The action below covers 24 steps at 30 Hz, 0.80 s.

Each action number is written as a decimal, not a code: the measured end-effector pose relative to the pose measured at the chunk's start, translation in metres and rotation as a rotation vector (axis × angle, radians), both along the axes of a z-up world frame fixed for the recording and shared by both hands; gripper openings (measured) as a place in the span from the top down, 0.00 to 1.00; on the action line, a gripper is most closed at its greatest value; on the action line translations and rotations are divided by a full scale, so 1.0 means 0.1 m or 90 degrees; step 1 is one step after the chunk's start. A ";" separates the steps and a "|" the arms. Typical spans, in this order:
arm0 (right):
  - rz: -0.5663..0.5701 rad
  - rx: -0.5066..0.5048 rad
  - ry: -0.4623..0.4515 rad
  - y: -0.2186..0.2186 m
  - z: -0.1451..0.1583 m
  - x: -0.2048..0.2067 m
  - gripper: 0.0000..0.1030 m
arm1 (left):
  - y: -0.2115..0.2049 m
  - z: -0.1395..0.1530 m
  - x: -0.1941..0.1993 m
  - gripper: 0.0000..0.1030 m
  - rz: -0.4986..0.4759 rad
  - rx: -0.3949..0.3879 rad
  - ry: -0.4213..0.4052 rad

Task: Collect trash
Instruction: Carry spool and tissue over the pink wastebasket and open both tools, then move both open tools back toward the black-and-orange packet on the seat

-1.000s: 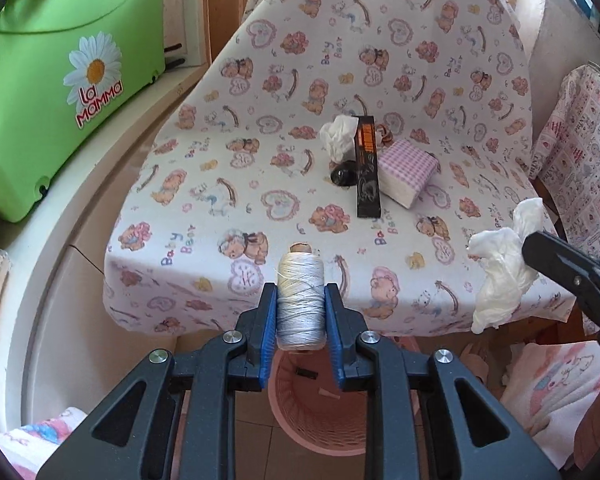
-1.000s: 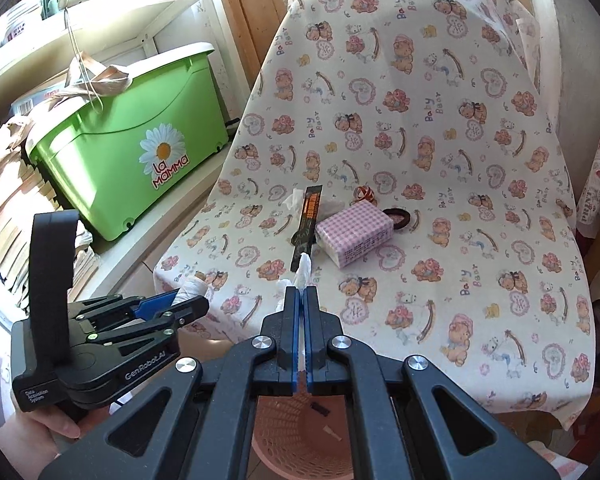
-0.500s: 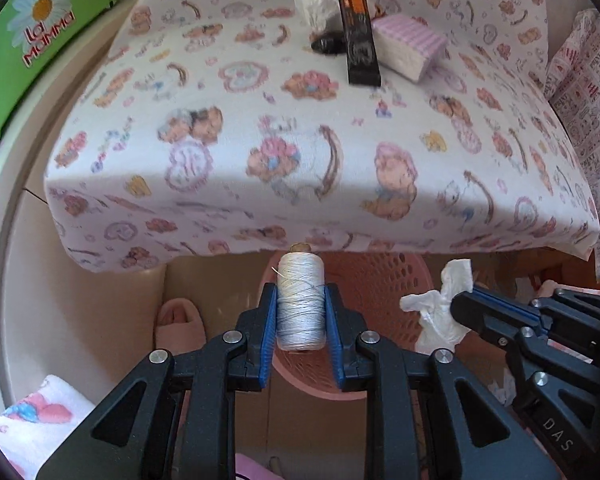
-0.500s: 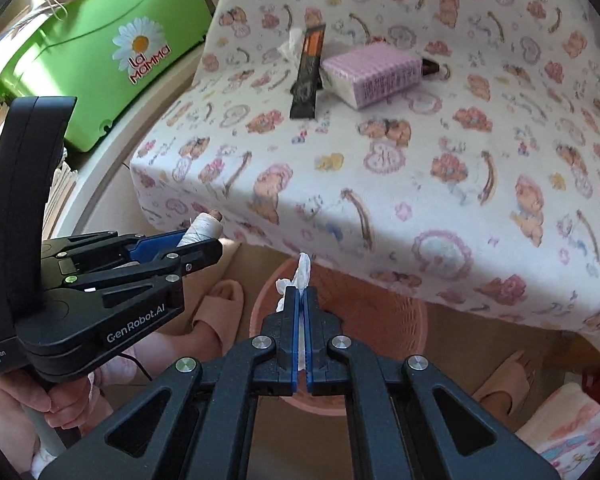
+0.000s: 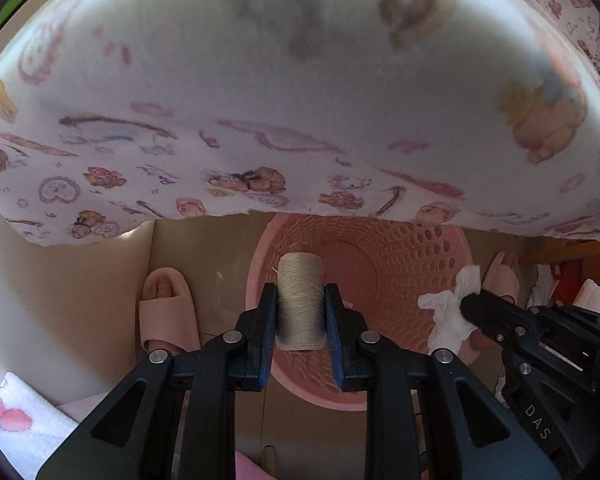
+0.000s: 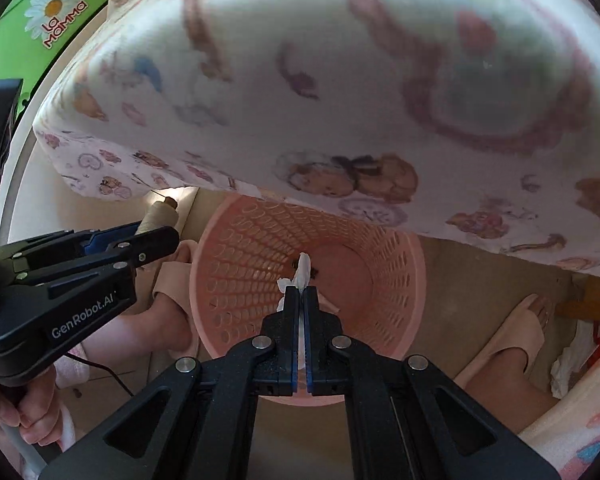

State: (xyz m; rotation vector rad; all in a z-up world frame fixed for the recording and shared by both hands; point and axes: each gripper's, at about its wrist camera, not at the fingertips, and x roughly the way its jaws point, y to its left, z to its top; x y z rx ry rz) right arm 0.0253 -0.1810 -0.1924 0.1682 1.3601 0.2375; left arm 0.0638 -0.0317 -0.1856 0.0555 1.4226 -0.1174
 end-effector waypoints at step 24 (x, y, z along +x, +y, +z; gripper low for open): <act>-0.013 -0.069 0.001 0.05 -0.21 -0.08 0.73 | 0.01 -0.20 0.00 0.74 -0.002 0.016 0.051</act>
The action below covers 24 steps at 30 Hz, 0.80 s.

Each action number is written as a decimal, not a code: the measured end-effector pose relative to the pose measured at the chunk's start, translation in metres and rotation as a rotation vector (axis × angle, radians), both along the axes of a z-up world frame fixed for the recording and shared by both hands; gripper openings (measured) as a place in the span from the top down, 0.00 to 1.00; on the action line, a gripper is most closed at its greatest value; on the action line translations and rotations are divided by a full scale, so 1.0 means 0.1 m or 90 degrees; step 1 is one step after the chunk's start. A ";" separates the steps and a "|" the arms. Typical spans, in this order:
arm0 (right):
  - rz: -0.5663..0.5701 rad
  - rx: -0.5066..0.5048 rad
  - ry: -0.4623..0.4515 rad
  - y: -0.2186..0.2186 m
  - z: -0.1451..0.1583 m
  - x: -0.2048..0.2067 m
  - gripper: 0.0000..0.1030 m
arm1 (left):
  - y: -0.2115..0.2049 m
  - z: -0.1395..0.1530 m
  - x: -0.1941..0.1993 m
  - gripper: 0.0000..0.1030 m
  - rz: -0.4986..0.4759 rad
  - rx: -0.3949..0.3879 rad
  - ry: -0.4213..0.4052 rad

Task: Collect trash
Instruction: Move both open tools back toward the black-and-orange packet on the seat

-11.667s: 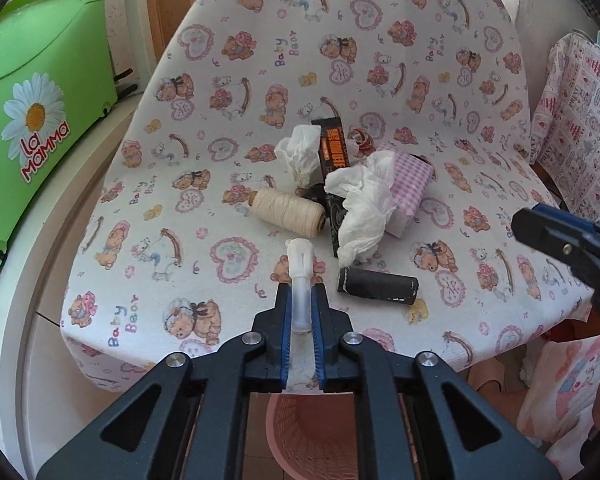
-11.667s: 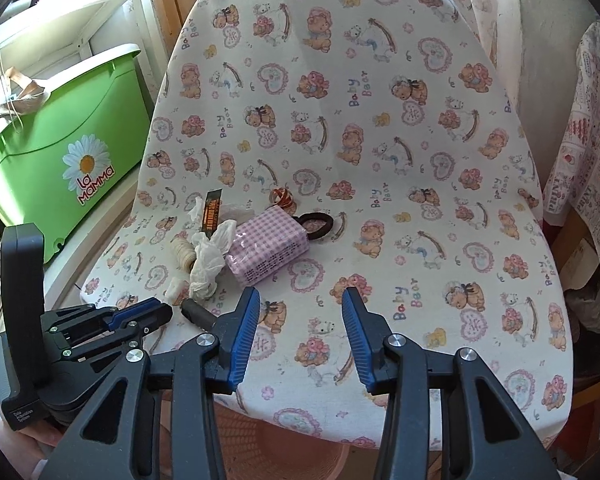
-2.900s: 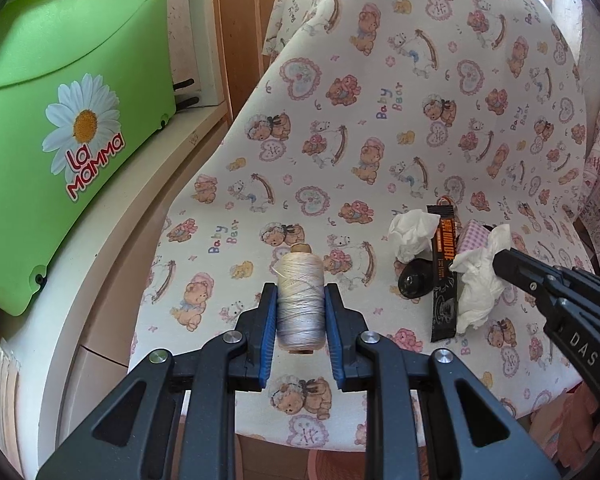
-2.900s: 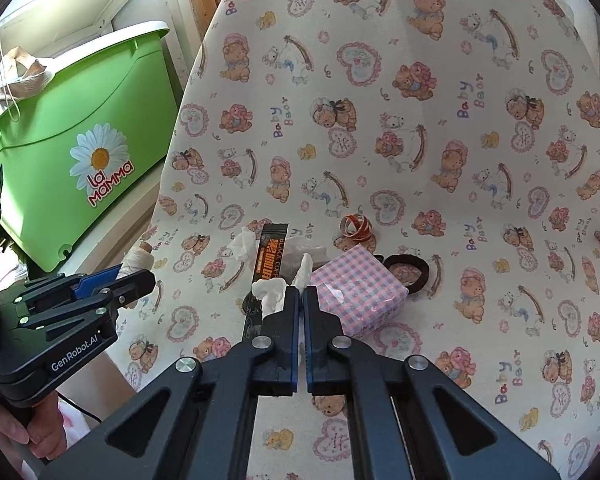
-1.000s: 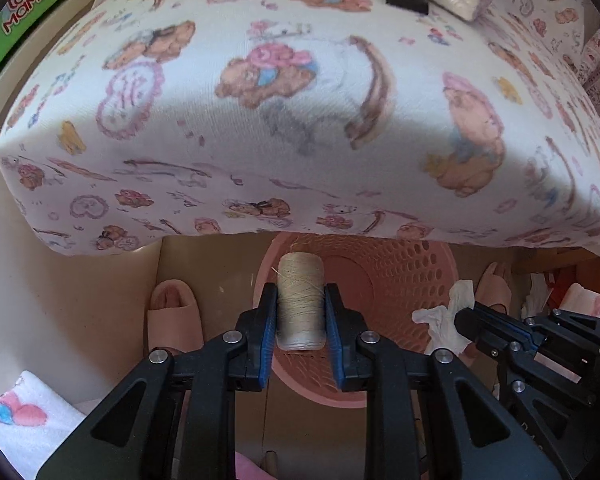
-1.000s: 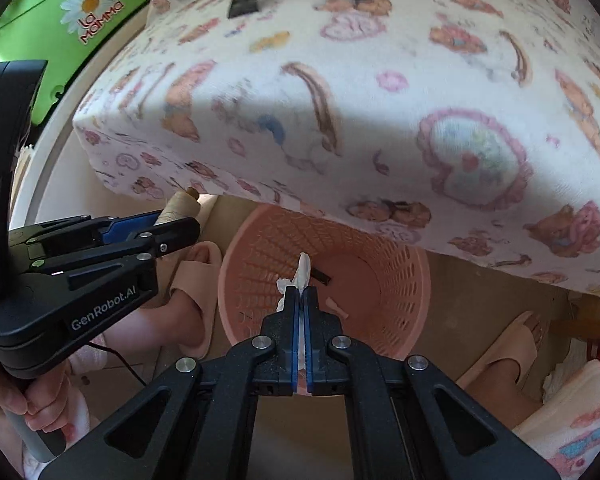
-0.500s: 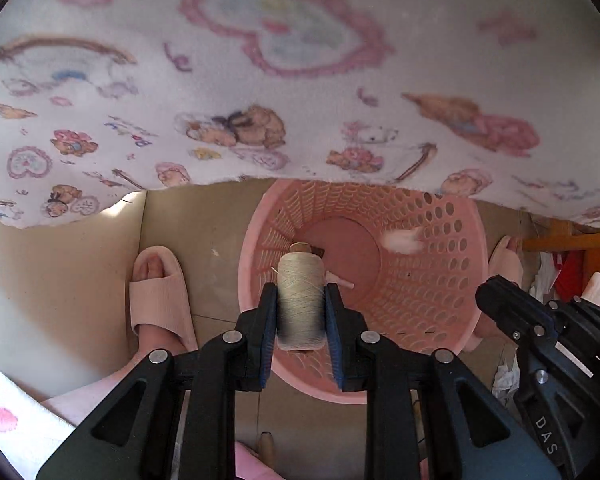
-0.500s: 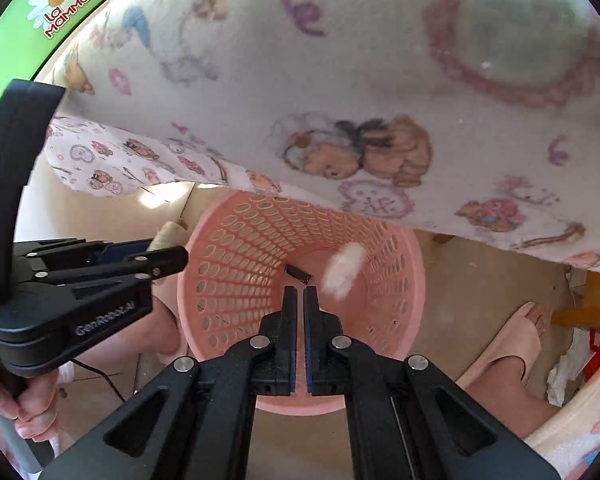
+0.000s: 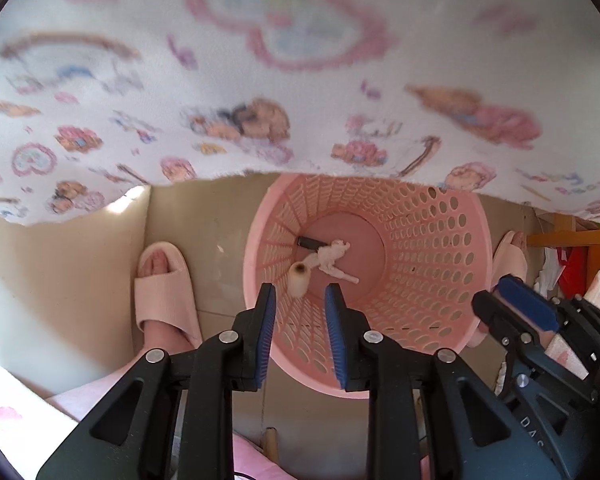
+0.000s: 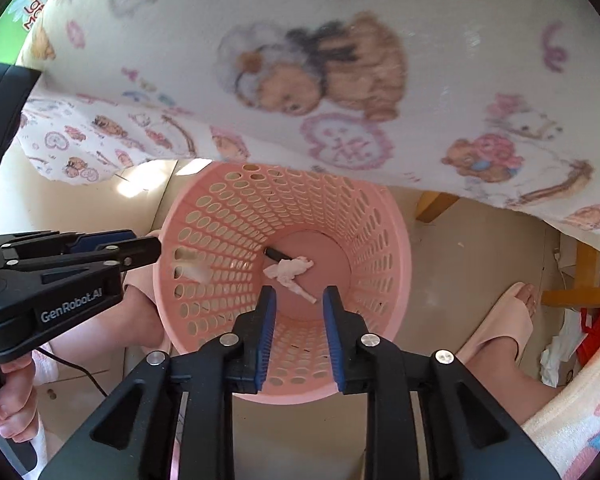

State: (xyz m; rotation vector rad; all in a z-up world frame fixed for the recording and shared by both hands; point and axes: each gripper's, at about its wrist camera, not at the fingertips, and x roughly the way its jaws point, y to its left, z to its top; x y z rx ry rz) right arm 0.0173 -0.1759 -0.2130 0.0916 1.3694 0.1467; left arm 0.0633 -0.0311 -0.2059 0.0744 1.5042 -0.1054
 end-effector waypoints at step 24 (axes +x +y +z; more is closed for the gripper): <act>-0.027 0.018 -0.281 -0.25 1.53 -0.23 0.37 | 0.13 1.37 -0.12 0.38 -0.010 0.034 -0.297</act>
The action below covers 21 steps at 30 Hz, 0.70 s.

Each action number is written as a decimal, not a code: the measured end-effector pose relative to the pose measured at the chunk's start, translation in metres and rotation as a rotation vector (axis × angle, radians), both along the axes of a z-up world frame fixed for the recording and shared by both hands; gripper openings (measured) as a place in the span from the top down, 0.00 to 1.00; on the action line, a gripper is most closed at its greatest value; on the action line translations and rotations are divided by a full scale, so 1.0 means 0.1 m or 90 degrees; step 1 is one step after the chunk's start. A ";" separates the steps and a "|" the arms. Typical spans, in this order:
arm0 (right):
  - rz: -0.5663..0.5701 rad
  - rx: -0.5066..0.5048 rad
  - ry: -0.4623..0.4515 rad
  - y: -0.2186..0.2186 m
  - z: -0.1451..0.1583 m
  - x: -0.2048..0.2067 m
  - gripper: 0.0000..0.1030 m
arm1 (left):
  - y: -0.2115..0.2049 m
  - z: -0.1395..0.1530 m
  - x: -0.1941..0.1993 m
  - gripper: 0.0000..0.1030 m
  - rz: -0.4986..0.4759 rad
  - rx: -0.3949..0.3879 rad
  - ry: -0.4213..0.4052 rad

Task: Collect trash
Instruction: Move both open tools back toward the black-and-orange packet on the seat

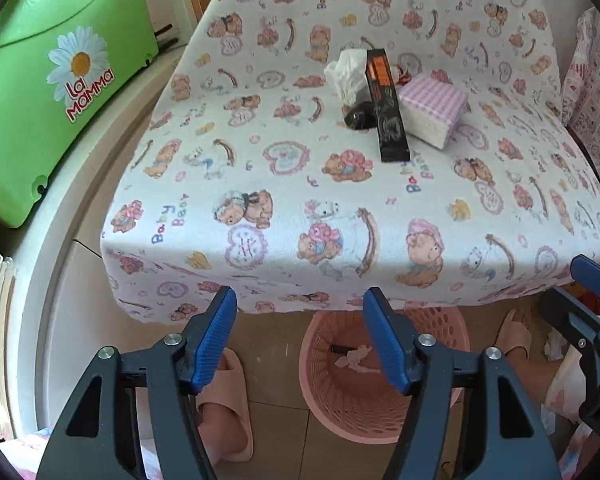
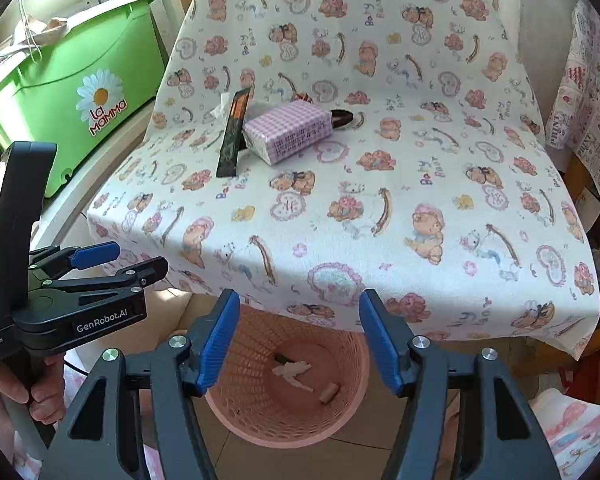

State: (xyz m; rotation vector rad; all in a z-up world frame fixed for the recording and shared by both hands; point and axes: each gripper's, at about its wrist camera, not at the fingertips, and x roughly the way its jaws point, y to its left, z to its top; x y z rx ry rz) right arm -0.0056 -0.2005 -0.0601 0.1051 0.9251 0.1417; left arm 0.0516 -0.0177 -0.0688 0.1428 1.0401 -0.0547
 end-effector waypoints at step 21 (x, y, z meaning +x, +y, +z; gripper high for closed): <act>-0.052 -0.004 -0.085 -0.26 0.41 0.01 0.33 | 0.04 0.27 -0.11 0.26 -0.006 0.018 -0.087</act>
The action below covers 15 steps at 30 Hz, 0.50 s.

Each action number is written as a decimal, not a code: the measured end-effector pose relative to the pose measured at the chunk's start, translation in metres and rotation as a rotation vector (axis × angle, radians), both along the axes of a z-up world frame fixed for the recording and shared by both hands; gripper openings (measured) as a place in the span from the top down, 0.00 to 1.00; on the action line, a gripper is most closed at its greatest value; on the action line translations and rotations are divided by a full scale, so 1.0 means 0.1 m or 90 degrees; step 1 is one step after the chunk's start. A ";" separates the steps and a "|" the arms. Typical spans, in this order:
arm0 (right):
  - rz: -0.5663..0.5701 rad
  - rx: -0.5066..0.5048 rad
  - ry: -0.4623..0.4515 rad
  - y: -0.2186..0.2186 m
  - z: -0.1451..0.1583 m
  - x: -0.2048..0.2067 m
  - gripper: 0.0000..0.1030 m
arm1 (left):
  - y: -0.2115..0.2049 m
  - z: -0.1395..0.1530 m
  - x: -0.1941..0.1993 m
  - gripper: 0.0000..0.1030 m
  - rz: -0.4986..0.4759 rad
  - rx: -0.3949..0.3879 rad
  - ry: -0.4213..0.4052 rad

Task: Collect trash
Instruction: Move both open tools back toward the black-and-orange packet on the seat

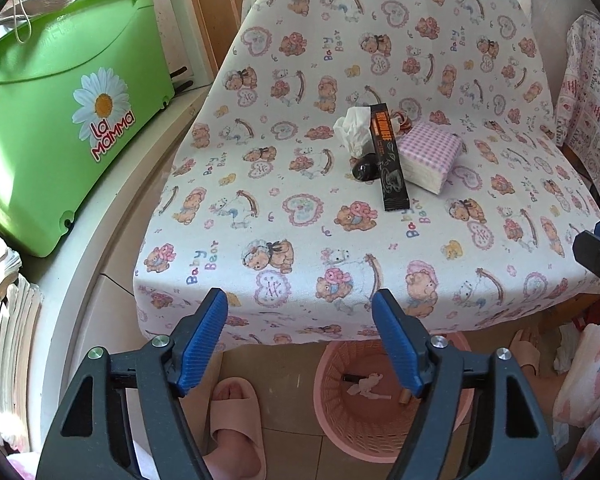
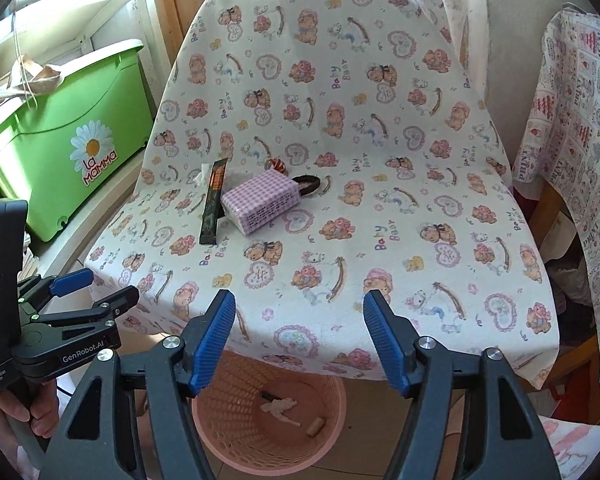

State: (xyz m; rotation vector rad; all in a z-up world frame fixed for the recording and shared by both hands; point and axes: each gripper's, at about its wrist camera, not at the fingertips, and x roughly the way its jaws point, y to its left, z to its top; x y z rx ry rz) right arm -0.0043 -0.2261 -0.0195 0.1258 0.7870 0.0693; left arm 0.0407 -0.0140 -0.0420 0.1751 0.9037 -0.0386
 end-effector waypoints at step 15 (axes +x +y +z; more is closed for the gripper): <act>-0.005 -0.014 -0.028 -0.05 0.10 0.14 0.32 | -0.11 0.10 0.17 0.04 -0.010 -0.026 -0.052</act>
